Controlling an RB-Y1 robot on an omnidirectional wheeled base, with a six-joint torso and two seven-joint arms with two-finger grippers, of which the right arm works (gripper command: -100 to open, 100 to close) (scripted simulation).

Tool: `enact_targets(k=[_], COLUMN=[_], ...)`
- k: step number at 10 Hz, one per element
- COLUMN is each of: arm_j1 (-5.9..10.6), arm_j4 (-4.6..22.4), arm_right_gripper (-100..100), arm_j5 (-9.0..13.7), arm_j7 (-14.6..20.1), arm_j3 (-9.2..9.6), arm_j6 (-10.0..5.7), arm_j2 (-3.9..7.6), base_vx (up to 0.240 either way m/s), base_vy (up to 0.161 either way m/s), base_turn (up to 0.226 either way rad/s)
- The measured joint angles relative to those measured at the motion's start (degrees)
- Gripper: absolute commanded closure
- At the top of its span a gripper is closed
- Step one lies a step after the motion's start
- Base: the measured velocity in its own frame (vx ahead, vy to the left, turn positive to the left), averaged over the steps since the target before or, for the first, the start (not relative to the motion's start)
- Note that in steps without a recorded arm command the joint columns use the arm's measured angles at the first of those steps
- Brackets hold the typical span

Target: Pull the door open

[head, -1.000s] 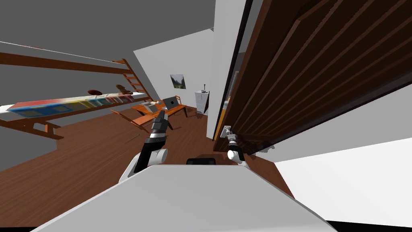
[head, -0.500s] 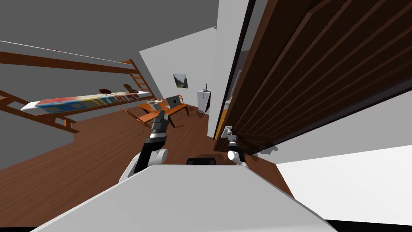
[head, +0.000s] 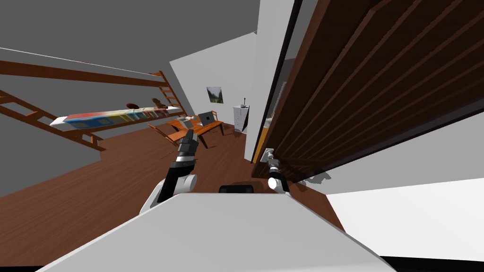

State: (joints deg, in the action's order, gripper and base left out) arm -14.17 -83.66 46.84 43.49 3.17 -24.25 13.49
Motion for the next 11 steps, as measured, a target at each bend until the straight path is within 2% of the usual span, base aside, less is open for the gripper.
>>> enact_targets(k=[2, 3, 4, 5, 6, 7, 9, 11], arm_j1=[-0.28, -0.61, -1.04, -0.86, -1.20, -1.78, -2.40, -3.43], arm_j4=[-0.7, -0.9, -1.7, -1.6, -1.9, -2.7, -2.7, -3.3], arm_right_gripper=[-100, -100, -100, -100, -100, -100, -100, -100], arm_j5=[2.2, 2.6, 3.4, 4.2, 4.8, 5.7, 6.5, 7.9], arm_j7=[2.5, 3.0, 3.4, 4.2, 5.4, 6.2, 7.1, 7.0], arm_j3=[0.27, 0.46, 0.28, 0.42, 0.70, 0.57, 0.56, -1.02], arm_j6=[0.25, 0.28, 0.97, 0.99, 0.59, 0.98, 1.15, 3.39], arm_j2=[-0.05, -0.24, -0.34, -0.31, -0.08, -0.02, 0.02, 1.06], base_vx=[-0.093, -0.058, -0.065, -0.079, -0.074, -0.064, 0.005, 0.040], base_vy=[-0.033, -0.024, -0.022, -0.025, -0.028, -0.043, -0.020, 0.043], base_turn=[0.040, 0.050, 0.041, 0.073, 0.092, 0.054, -0.083, -0.078])
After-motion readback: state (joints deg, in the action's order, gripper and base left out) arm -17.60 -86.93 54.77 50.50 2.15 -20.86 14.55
